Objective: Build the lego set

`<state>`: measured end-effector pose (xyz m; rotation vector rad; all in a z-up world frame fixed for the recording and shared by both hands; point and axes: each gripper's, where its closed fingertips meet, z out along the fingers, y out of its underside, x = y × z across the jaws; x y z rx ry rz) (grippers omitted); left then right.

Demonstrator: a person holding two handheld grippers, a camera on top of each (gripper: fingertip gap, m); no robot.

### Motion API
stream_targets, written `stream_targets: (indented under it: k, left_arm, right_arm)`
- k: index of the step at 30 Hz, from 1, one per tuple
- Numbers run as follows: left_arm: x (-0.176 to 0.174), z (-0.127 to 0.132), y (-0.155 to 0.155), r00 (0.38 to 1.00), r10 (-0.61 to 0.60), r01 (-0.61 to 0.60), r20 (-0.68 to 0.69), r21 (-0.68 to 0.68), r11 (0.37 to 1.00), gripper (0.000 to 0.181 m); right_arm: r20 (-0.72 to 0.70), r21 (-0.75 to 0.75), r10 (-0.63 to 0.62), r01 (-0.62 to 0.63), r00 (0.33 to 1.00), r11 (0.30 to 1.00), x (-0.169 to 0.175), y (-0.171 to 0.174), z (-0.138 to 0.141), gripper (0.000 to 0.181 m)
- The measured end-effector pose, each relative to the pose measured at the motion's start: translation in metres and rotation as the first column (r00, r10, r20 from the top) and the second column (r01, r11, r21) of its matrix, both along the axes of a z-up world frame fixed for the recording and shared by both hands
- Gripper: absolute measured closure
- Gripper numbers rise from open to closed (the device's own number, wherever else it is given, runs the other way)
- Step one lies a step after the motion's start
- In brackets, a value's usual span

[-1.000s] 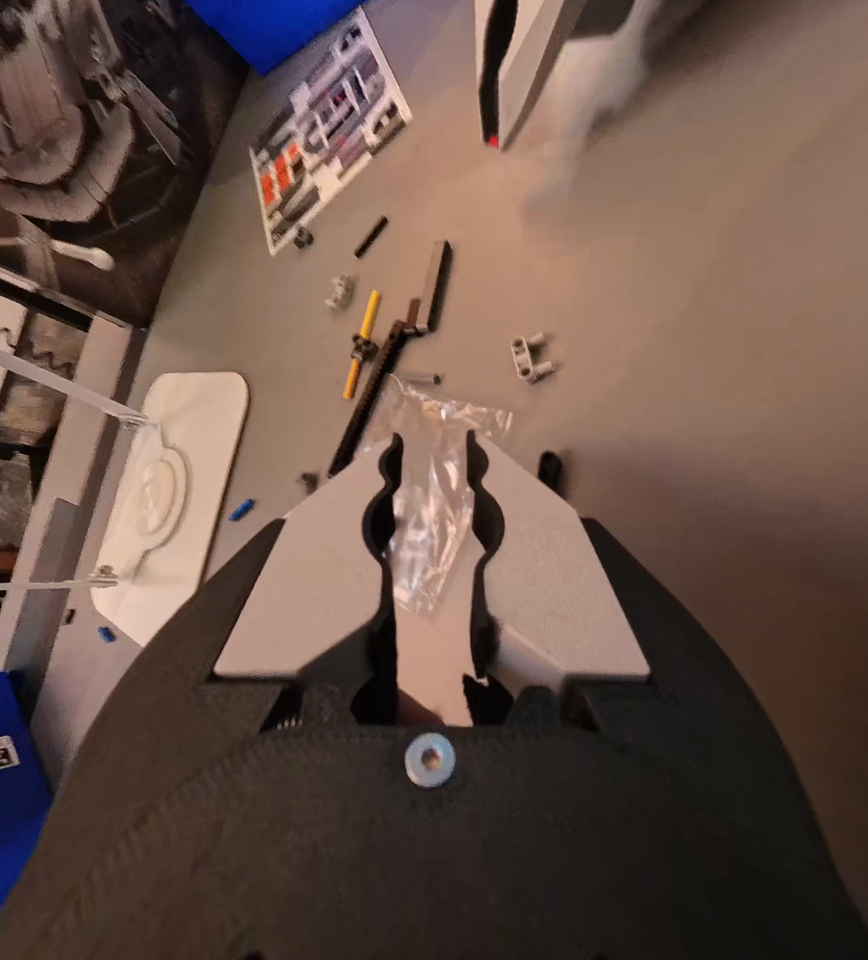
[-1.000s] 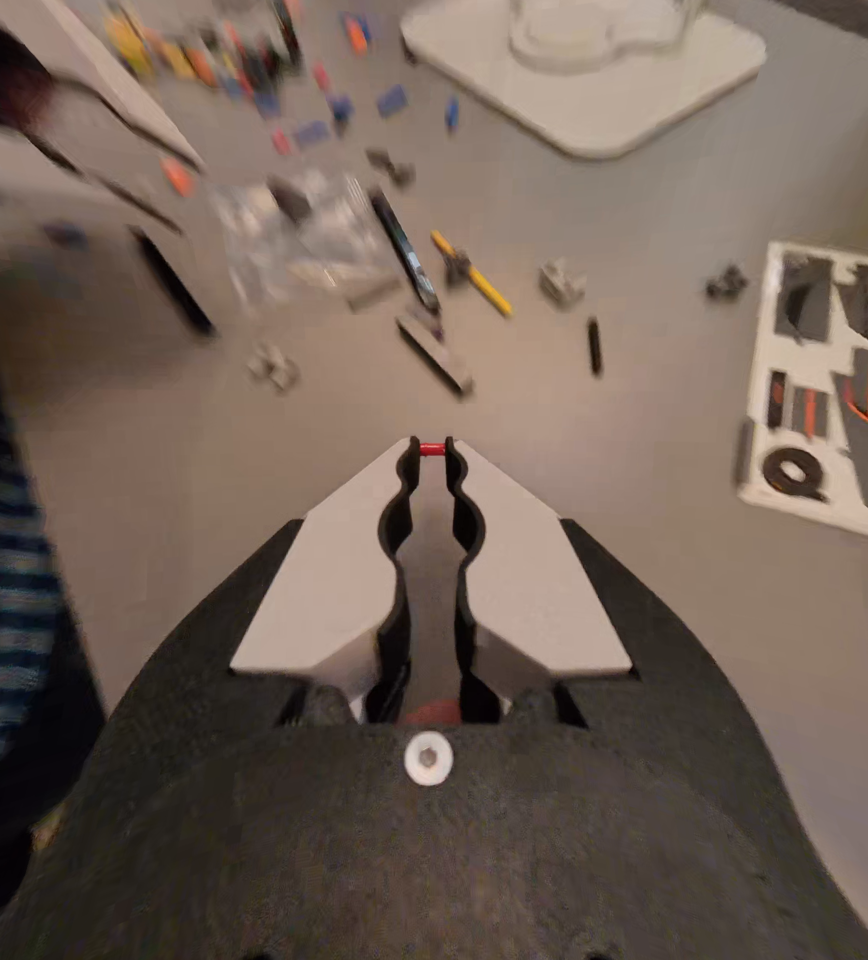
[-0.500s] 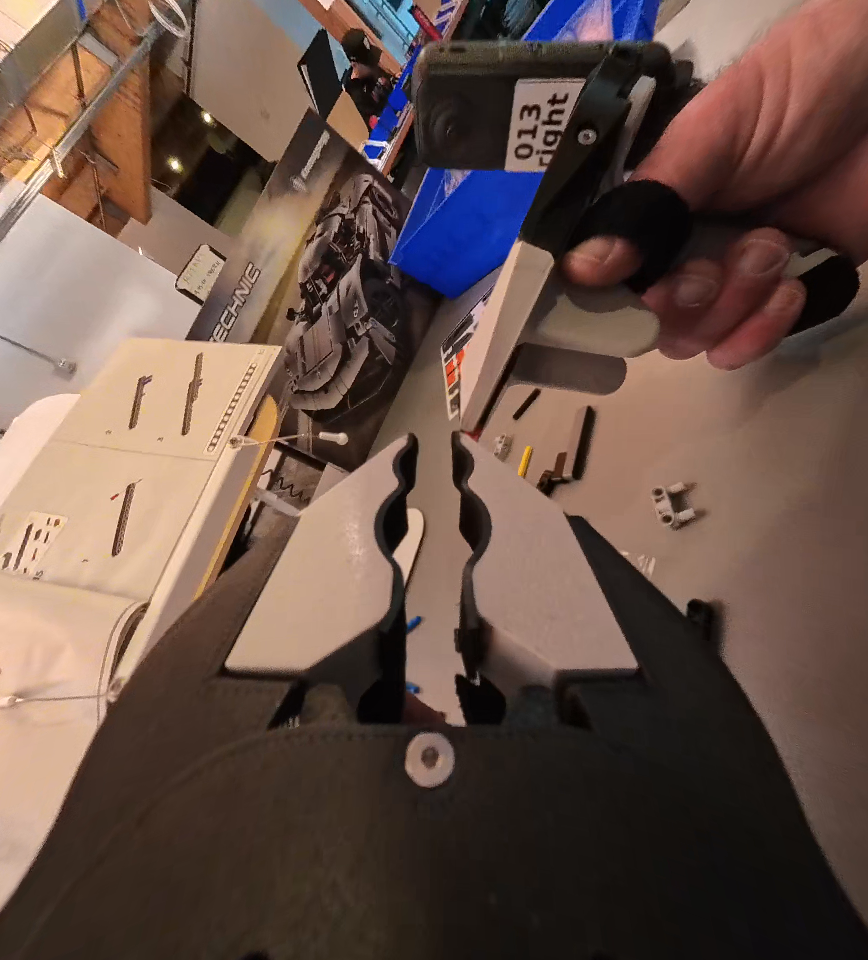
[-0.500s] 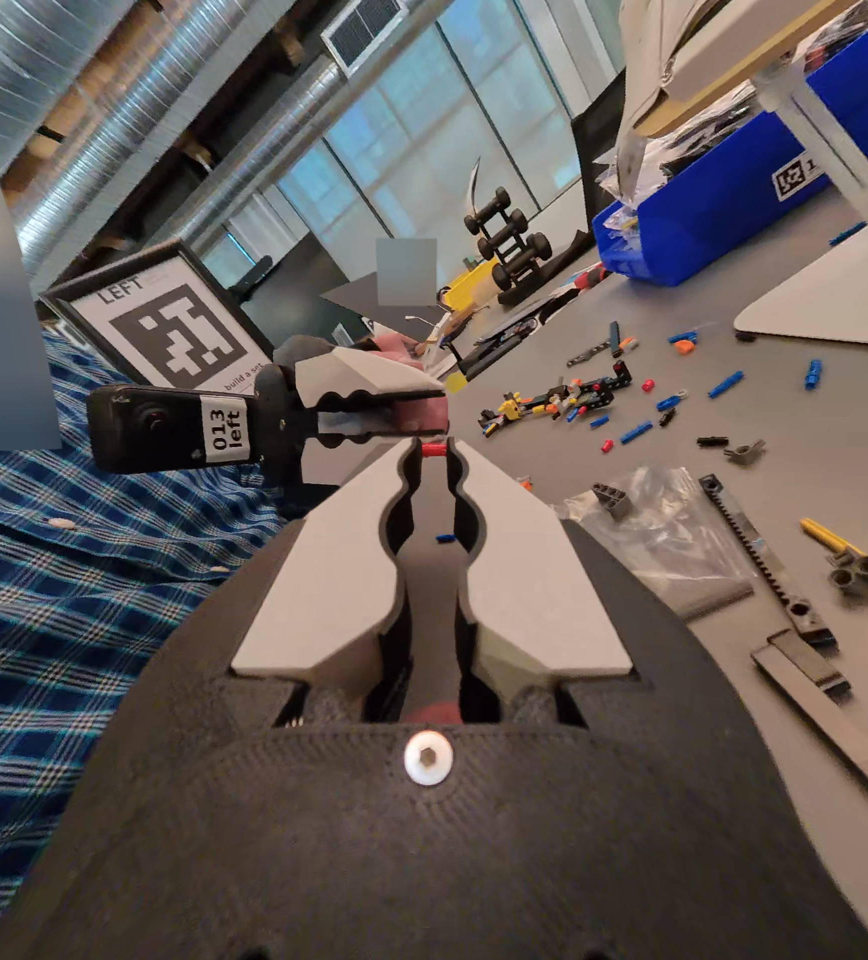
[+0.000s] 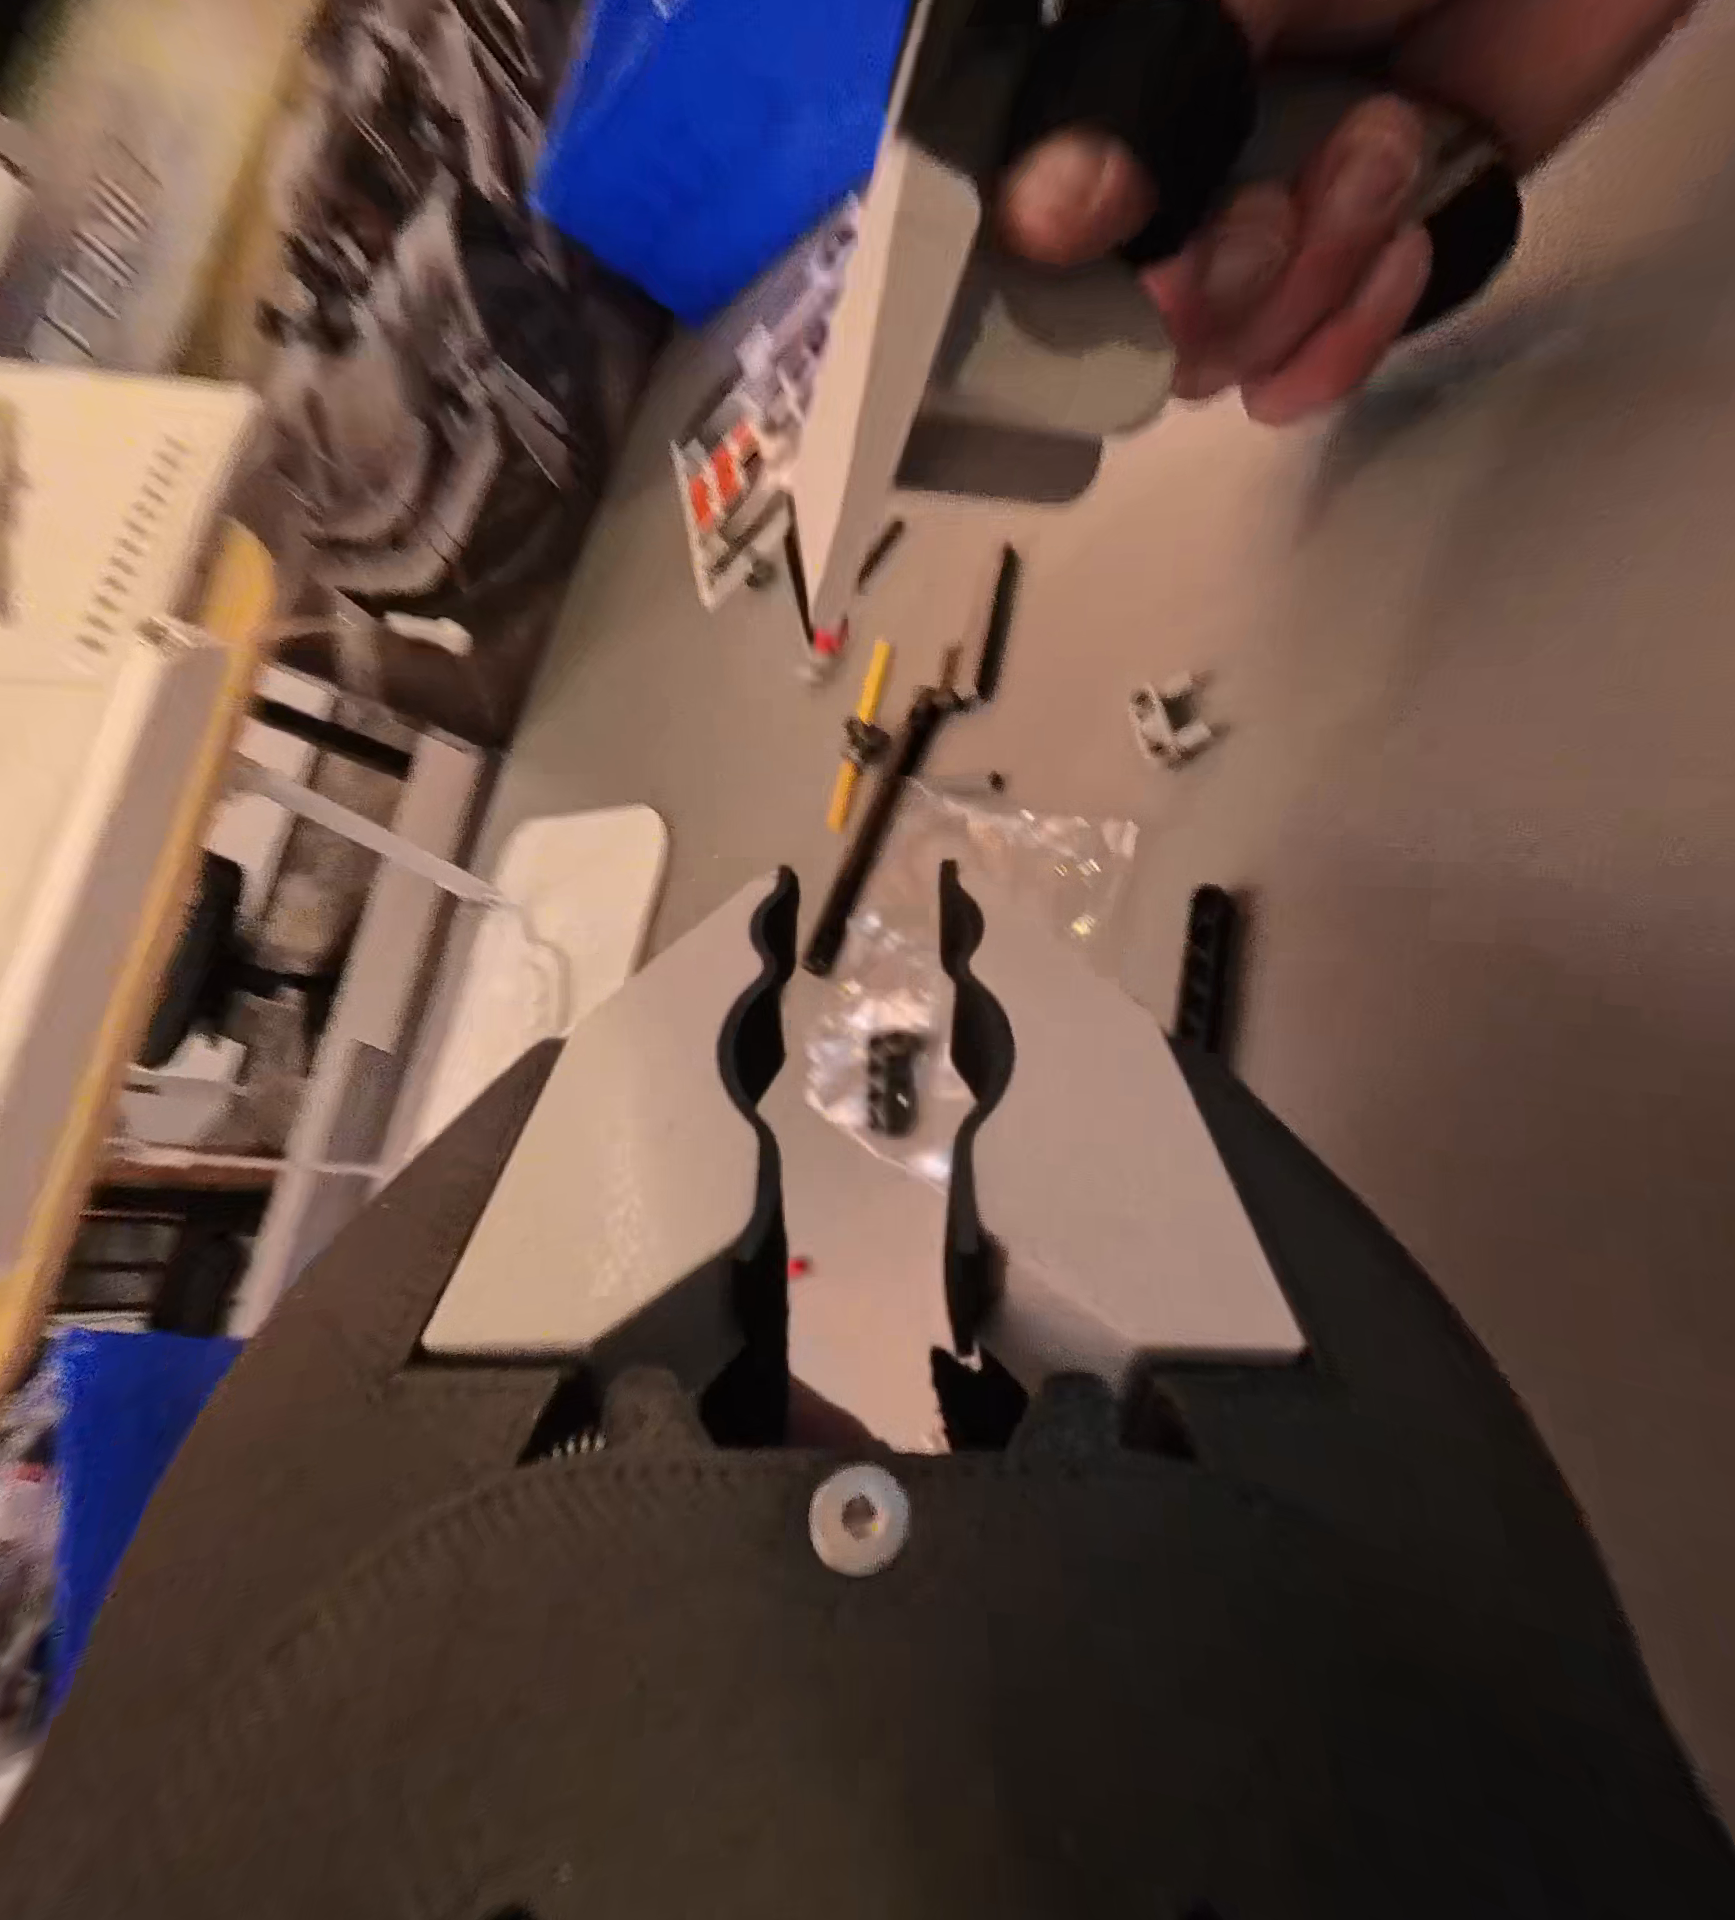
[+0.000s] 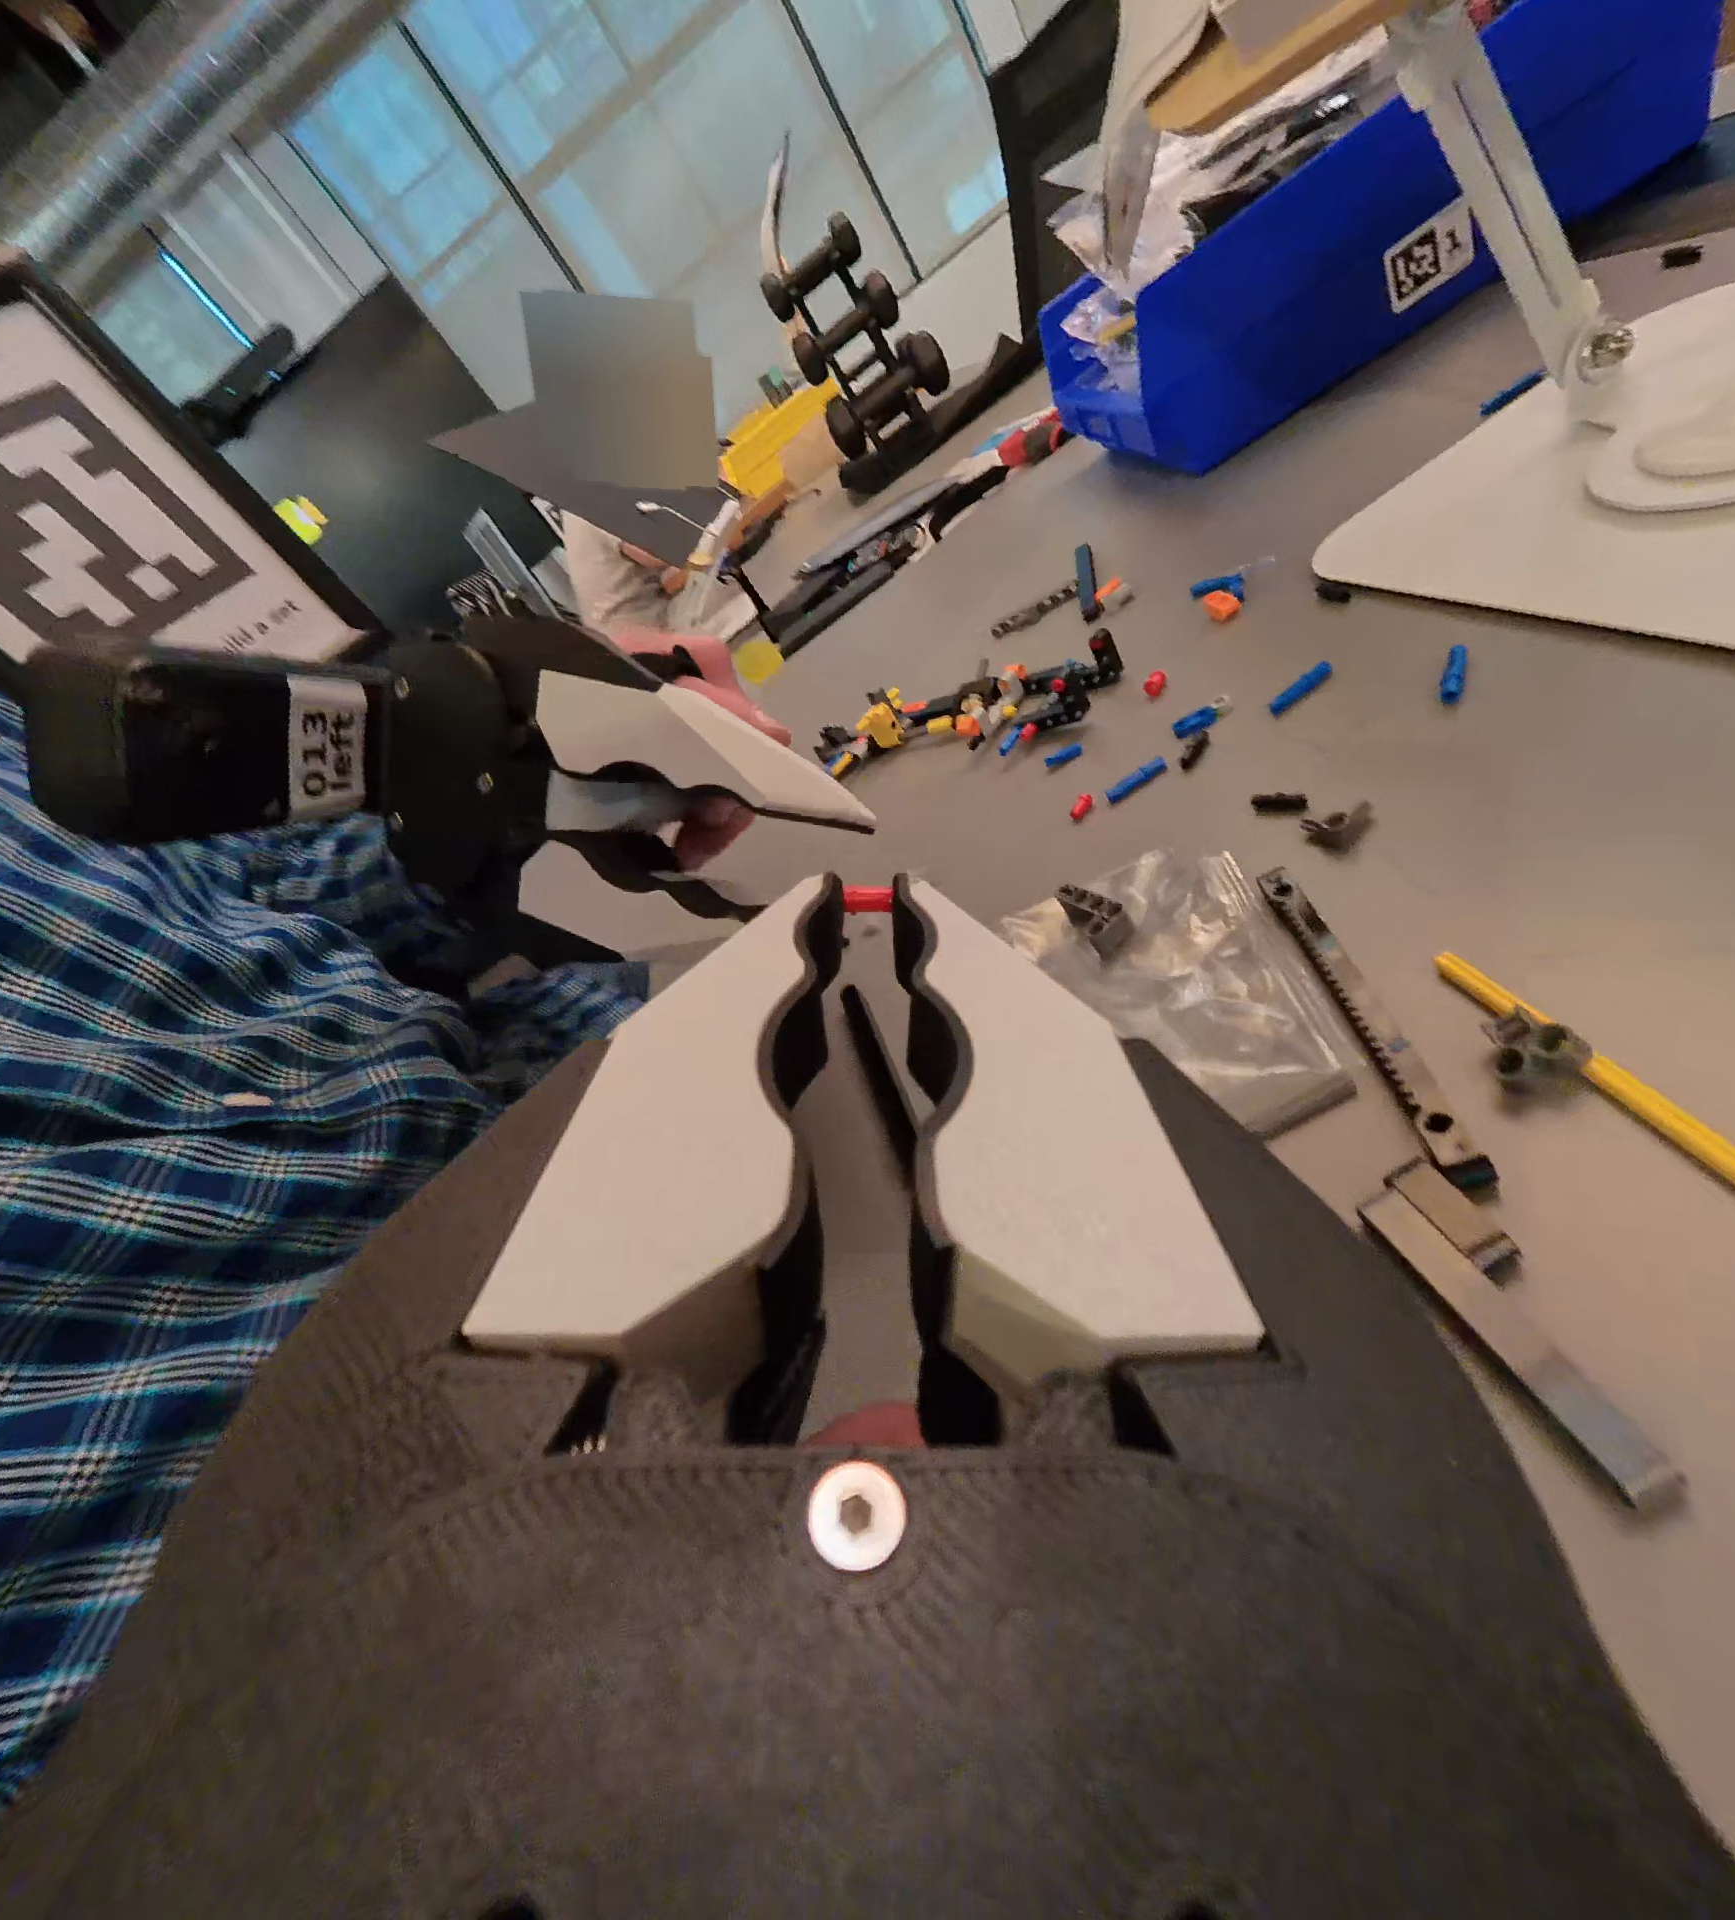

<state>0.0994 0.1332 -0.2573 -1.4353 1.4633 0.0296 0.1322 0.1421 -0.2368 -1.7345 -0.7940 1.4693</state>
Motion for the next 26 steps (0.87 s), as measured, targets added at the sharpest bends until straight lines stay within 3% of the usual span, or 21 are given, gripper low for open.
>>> stream_targets:
  k: [1,6,11,20,26]
  left_arm:
    - [-0.005,-0.008,-0.004,1.000,0.001,-0.002,-0.016,-0.056,0.998,0.154]
    - [-0.029,-0.045,-0.026,0.996,-0.010,-0.016,-0.094,-0.267,0.964,0.148]
    - [-0.040,-0.065,-0.034,0.988,0.000,-0.051,-0.157,-0.322,0.945,0.150]
    - [-0.040,-0.073,-0.040,0.983,0.007,-0.067,-0.184,-0.321,0.945,0.155]
    - [-0.030,-0.064,-0.036,0.989,0.009,-0.051,-0.150,-0.279,0.959,0.158]
  right_arm:
    - [0.028,0.007,-0.009,0.009,1.000,1.000,0.003,0.000,-0.005,0.174]
    - [0.106,0.012,-0.027,0.026,0.994,1.000,0.014,-0.004,-0.023,0.174]
    - [0.145,0.028,-0.027,0.023,0.989,0.999,0.017,-0.010,-0.030,0.174]
    - [0.272,0.082,0.007,-0.031,0.962,0.996,0.011,-0.027,-0.043,0.174]
    - [0.329,0.057,0.041,-0.063,0.944,0.996,0.000,-0.034,-0.052,0.174]
